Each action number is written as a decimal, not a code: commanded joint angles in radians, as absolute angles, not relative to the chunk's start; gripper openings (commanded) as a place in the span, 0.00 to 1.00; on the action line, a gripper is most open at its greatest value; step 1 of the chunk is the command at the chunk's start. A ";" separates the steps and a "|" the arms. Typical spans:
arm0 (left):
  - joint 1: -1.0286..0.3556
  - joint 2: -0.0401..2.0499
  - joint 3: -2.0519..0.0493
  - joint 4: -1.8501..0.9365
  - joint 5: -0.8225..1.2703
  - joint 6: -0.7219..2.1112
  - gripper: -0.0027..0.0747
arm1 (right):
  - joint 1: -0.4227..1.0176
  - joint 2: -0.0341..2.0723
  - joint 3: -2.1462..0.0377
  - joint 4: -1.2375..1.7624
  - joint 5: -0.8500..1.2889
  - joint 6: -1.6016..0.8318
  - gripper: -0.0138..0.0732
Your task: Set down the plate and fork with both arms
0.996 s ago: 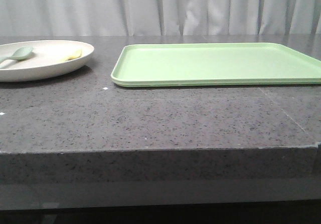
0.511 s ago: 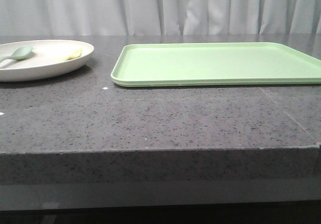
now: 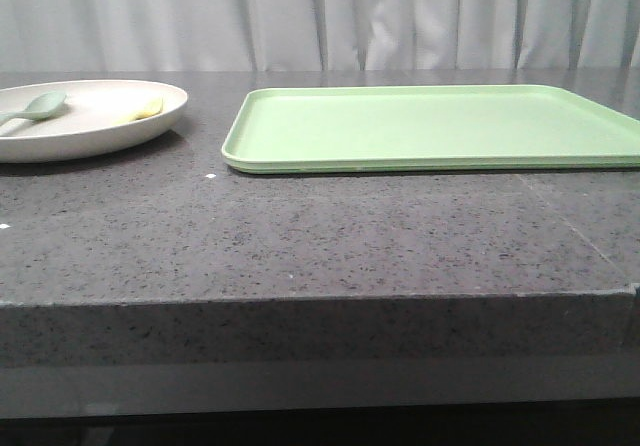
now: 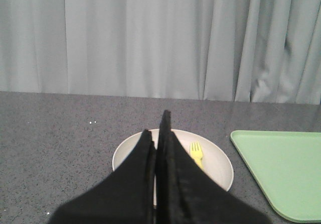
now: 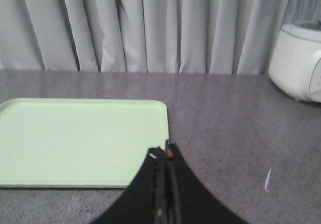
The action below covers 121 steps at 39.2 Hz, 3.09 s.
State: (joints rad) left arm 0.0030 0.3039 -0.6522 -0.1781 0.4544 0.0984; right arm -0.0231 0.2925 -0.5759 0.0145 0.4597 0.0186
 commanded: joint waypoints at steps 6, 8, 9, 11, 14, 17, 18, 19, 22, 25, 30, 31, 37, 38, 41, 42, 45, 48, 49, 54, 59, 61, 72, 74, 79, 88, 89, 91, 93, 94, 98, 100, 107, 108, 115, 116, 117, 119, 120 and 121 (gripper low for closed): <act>0.004 0.418 -0.707 -0.181 0.404 0.090 0.01 | -0.023 0.443 -0.632 0.014 0.432 0.015 0.08; 0.004 0.434 -0.707 -0.181 0.404 0.090 0.01 | -0.023 0.465 -0.632 0.014 0.432 0.015 0.08; 0.004 0.438 -0.707 -0.181 0.404 0.090 0.01 | -0.023 0.472 -0.632 0.014 0.432 0.015 0.08; 0.004 0.447 -0.707 -0.181 0.404 0.090 0.01 | -0.023 0.480 -0.632 0.014 0.432 0.015 0.08; 0.004 0.457 -0.707 -0.181 0.405 0.090 0.01 | -0.023 0.484 -0.632 0.014 0.433 0.015 0.08; 0.004 0.457 -0.707 -0.181 0.406 0.090 0.01 | -0.023 0.484 -0.632 0.015 0.432 0.015 0.08; 0.004 0.457 -0.707 -0.181 0.406 0.090 0.01 | -0.023 0.484 -0.632 0.015 0.432 0.015 0.08; 0.004 0.457 -0.707 -0.181 0.406 0.090 0.01 | -0.023 0.484 -0.632 0.015 0.432 0.015 0.08; 0.004 0.457 -0.707 -0.181 0.408 0.090 0.01 | -0.023 0.484 -0.632 0.015 0.432 0.015 0.08; 0.004 0.457 -0.707 -0.181 0.410 0.090 0.01 | -0.023 0.484 -0.632 0.015 0.437 0.015 0.08; 0.004 0.457 -0.707 -0.181 0.410 0.090 0.01 | -0.023 0.484 -0.632 0.015 0.439 0.015 0.08; 0.004 0.457 -0.707 -0.181 0.412 0.090 0.01 | -0.023 0.484 -0.632 0.015 0.439 0.015 0.08; 0.004 0.457 -0.707 -0.181 0.413 0.090 0.19 | -0.024 0.484 -0.632 0.011 0.441 0.015 0.28; 0.004 0.457 -0.707 -0.180 0.413 0.090 0.27 | -0.024 0.484 -0.632 0.006 0.441 0.015 0.36; 0.004 0.457 -0.707 -0.164 0.413 0.090 0.56 | -0.024 0.484 -0.632 -0.014 0.440 0.015 0.60; 0.004 0.457 -0.707 -0.159 0.412 0.090 0.65 | -0.024 0.484 -0.632 -0.019 0.440 0.015 0.69; 0.004 0.457 -0.707 -0.159 0.407 0.090 0.84 | -0.024 0.484 -0.632 -0.019 0.438 0.015 0.83; 0.004 0.457 -0.707 -0.159 0.407 0.090 0.85 | -0.024 0.484 -0.632 -0.019 0.438 0.015 0.84; 0.004 0.457 -0.707 -0.159 0.407 0.090 0.84 | -0.024 0.484 -0.632 -0.019 0.439 0.015 0.84; 0.004 0.457 -0.707 -0.159 0.407 0.090 0.80 | -0.024 0.484 -0.632 -0.019 0.439 0.015 0.84; 0.004 0.457 -0.707 -0.159 0.407 0.090 0.74 | -0.024 0.484 -0.632 -0.019 0.440 0.015 0.84; 0.004 0.457 -0.707 -0.172 0.406 0.090 0.72 | -0.024 0.484 -0.632 -0.019 0.440 0.015 0.84; 0.004 0.469 -0.721 -0.177 0.424 0.090 0.60 | -0.024 0.484 -0.632 -0.019 0.440 0.015 0.84; 0.004 0.492 -0.745 -0.160 0.474 0.090 0.60 | -0.024 0.484 -0.632 -0.019 0.439 0.015 0.84; 0.004 0.594 -0.831 -0.085 0.597 0.090 0.61 | -0.024 0.484 -0.632 -0.019 0.438 0.015 0.84; 0.018 0.812 -0.957 0.048 0.685 0.090 0.61 | -0.024 0.484 -0.632 -0.019 0.438 0.015 0.84; 0.029 0.846 -0.974 0.048 0.687 0.090 0.61 | -0.024 0.484 -0.632 -0.019 0.438 0.015 0.84; 0.050 0.901 -1.001 0.048 0.687 0.090 0.61 | -0.024 0.484 -0.632 -0.019 0.438 0.015 0.84; 0.074 0.960 -1.031 0.048 0.689 0.090 0.61 | -0.024 0.484 -0.632 -0.019 0.438 0.015 0.84; 0.084 0.982 -1.042 0.046 0.692 0.090 0.61 | -0.024 0.484 -0.632 -0.019 0.438 0.015 0.84; 0.130 1.085 -1.101 0.020 0.721 0.090 0.61 | -0.024 0.484 -0.632 -0.019 0.438 0.015 0.84; 0.153 1.140 -1.137 0.000 0.750 0.102 0.61 | -0.024 0.484 -0.632 -0.019 0.438 0.015 0.84; 0.233 1.330 -1.273 -0.171 0.838 0.252 0.61 | -0.024 0.484 -0.632 -0.019 0.438 0.015 0.84; 0.245 1.360 -1.295 -0.207 0.848 0.270 0.61 | -0.024 0.484 -0.632 -0.019 0.438 0.015 0.84; 0.286 1.539 -1.443 -0.381 0.955 0.396 0.61 | -0.024 0.484 -0.632 -0.019 0.438 0.015 0.84; 0.286 1.559 -1.466 -0.388 0.969 0.399 0.61 | -0.024 0.484 -0.632 -0.019 0.438 0.015 0.84; 0.286 1.585 -1.483 -0.395 0.978 0.404 0.61 | -0.024 0.484 -0.632 -0.019 0.438 0.015 0.84; 0.284 1.638 -1.530 -0.397 1.003 0.409 0.61 | -0.024 0.484 -0.632 -0.019 0.438 0.015 0.84; 0.284 1.666 -1.554 -0.399 1.019 0.412 0.61 | -0.024 0.484 -0.632 -0.019 0.438 0.015 0.84; 0.284 1.688 -1.574 -0.402 1.032 0.414 0.61 | -0.024 0.484 -0.632 -0.019 0.438 0.015 0.84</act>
